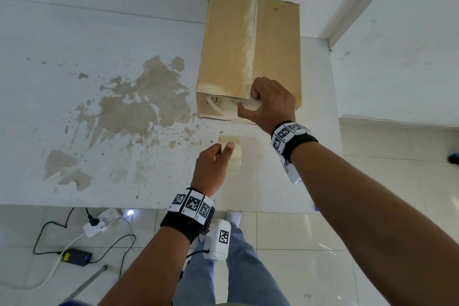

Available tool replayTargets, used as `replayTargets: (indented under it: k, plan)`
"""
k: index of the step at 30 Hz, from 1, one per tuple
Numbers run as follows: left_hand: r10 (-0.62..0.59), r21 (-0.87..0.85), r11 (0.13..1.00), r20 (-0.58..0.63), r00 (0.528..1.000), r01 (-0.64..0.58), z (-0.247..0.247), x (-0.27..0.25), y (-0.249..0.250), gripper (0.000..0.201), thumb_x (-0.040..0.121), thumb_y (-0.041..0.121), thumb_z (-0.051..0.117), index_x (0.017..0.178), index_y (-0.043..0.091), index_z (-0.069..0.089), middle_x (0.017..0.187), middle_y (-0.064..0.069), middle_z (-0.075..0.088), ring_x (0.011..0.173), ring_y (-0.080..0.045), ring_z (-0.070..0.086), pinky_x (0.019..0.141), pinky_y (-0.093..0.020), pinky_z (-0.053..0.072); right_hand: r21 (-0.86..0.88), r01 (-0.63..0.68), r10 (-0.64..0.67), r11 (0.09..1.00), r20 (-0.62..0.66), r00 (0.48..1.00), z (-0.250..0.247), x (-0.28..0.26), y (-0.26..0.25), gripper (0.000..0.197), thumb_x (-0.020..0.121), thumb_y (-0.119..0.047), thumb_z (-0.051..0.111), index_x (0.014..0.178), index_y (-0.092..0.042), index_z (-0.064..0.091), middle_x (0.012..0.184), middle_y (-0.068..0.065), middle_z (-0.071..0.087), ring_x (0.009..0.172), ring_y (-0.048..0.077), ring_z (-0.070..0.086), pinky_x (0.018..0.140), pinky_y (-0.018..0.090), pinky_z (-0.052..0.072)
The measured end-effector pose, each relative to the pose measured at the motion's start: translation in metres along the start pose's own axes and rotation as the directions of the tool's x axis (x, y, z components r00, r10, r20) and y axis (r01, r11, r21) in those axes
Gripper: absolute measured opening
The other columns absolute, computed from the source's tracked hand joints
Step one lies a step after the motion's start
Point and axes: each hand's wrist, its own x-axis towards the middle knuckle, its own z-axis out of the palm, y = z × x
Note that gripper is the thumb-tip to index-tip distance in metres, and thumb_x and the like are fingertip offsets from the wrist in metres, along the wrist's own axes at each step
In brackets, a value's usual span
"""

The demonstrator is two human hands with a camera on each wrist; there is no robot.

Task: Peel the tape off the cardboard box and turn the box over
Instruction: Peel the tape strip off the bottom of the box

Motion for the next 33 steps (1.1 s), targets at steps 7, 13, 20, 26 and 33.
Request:
replayTargets:
  k: [7,13,20,26,33]
  plan:
    - [0.008,-0.022,1.0,0.001,1.0,-0.008,0.002,0.0,0.007,0.051,0.098,0.037,0.053,0.059,0.016,0.027,0.055,0.003,0.027,0.053,-0.015,0.028,0.054,-0.027,0.027,0.041,-0.059,0.057,0.997,0.037,0.998,-0.001,0.0,0.002,0.029,0.067,-0.038,0.068,0.074,-0.022,0.044,0.067,-0.007,0.048,0.061,0.015,0.042,0.052,0.024,0.025]
    - [-0.007,-0.01,1.0,0.005,1.0,0.007,0.0,-0.003,0.004,0.052,0.098,0.039,0.053,0.059,0.015,0.027,0.055,0.003,0.028,0.054,-0.015,0.029,0.054,-0.027,0.027,0.085,-0.149,0.141,0.985,0.093,0.986,-0.004,0.002,-0.002,0.035,0.065,-0.046,0.071,0.074,-0.023,0.047,0.063,-0.014,0.041,0.061,0.008,0.041,0.05,0.022,0.029]
    - [0.017,0.003,1.0,0.011,1.0,-0.018,0.001,-0.005,0.007,0.052,0.098,0.038,0.052,0.058,0.017,0.028,0.054,0.003,0.028,0.052,-0.014,0.028,0.053,-0.026,0.027,0.197,-0.148,0.137,0.969,0.071,0.988,-0.008,-0.001,0.003,0.023,0.065,-0.031,0.071,0.072,-0.02,0.053,0.064,-0.01,0.046,0.061,0.013,0.046,0.054,0.031,0.044]
    - [0.017,0.007,1.0,0.014,1.0,-0.018,0.0,-0.008,0.005,0.052,0.098,0.038,0.052,0.058,0.018,0.027,0.054,0.004,0.027,0.052,-0.013,0.027,0.053,-0.025,0.026,0.212,-0.203,0.193,0.956,0.066,0.979,-0.005,0.001,0.0,0.031,0.061,-0.04,0.077,0.071,-0.024,0.053,0.062,-0.012,0.045,0.058,0.008,0.044,0.052,0.023,0.039]
    - [0.026,0.042,0.999,0.025,0.999,-0.027,0.002,-0.006,0.01,0.052,0.098,0.039,0.052,0.058,0.016,0.028,0.054,0.002,0.028,0.053,-0.015,0.028,0.053,-0.026,0.027,0.23,-0.143,0.119,0.963,0.118,0.986,-0.01,-0.001,0.009,0.022,0.067,-0.031,0.075,0.078,-0.021,0.059,0.067,-0.009,0.053,0.063,0.01,0.049,0.057,0.019,0.041]
